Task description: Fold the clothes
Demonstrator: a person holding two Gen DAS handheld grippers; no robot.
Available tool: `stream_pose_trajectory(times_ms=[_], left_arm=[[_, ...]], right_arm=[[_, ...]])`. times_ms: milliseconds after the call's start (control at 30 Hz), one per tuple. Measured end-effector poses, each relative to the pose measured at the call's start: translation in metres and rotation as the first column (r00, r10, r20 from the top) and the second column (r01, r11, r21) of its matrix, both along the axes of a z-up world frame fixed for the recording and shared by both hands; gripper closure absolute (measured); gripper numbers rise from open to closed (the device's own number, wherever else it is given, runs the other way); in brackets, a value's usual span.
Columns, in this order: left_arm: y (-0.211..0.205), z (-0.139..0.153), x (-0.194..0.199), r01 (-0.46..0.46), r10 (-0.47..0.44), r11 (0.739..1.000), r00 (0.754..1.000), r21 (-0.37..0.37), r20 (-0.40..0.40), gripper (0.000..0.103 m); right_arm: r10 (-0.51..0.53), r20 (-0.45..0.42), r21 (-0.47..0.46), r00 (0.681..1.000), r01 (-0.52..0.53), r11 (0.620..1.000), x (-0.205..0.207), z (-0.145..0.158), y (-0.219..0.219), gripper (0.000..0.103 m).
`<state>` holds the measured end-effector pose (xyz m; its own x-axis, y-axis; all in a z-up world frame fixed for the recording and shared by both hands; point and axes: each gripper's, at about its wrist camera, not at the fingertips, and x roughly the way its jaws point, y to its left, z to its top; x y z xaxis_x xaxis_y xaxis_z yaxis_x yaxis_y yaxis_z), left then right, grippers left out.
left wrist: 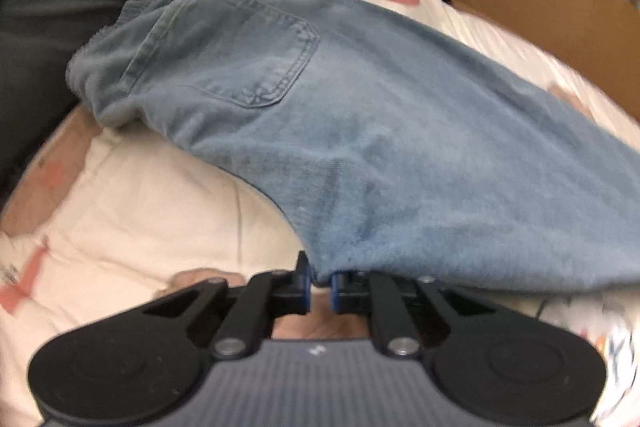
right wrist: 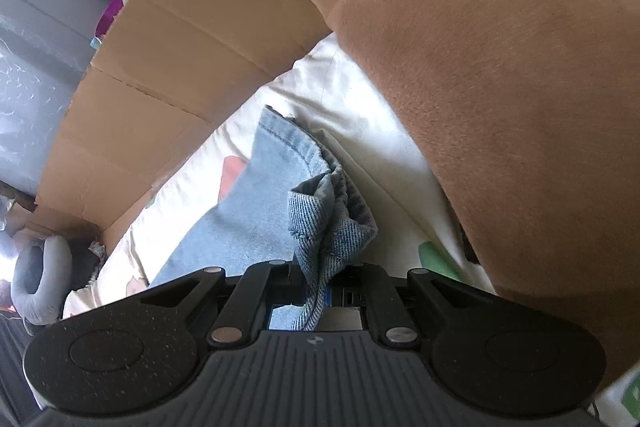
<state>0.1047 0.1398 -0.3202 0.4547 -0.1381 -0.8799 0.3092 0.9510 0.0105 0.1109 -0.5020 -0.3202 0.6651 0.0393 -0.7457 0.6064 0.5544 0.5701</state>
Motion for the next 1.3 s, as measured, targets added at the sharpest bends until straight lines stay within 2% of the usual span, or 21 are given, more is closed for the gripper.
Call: stream_pose_trajectory(times_ms=[200,367,500,633,867,1300], left_arm=[[0.001,0.028,0.000,0.050,-0.048,0.997,0.998,0.056,-0.046,0.094],[0.003,0.042,-0.008,0.095,-0.087,0.991,0.992,0.092,-0.093,0.094],[0.006,0.053,-0.010,0.091,-0.080,0.992,0.989,0.085,-0.124,0.095],[0.006,0.059,-0.011,0.100,-0.085,0.990,0.986,0.099,-0.144,0.095],[0.000,0.069,-0.013,0.106,-0.084,0.986,0.983,0.132,-0.162,0.095],[-0.007,0.067,-0.007,0.148,-0.113,0.975,0.971,0.163,-0.210,0.095]], right_arm=[[-0.013,-0.007,0.015,1.000,0.013,1.000,-0.020,0.021,-0.002,0.097],[-0.023,-0.051,0.022,0.998,0.025,0.999,-0.073,0.035,-0.003,0.097],[-0.036,-0.076,0.024,0.996,0.038,0.999,-0.094,0.049,0.009,0.097],[0.001,-0.079,-0.009,0.997,-0.002,1.000,-0.116,0.058,0.017,0.097],[-0.012,-0.053,-0.002,0.999,0.012,1.000,-0.152,0.058,0.015,0.097],[-0.083,-0.085,0.043,0.993,0.087,0.995,-0.222,0.042,0.008,0.097]])
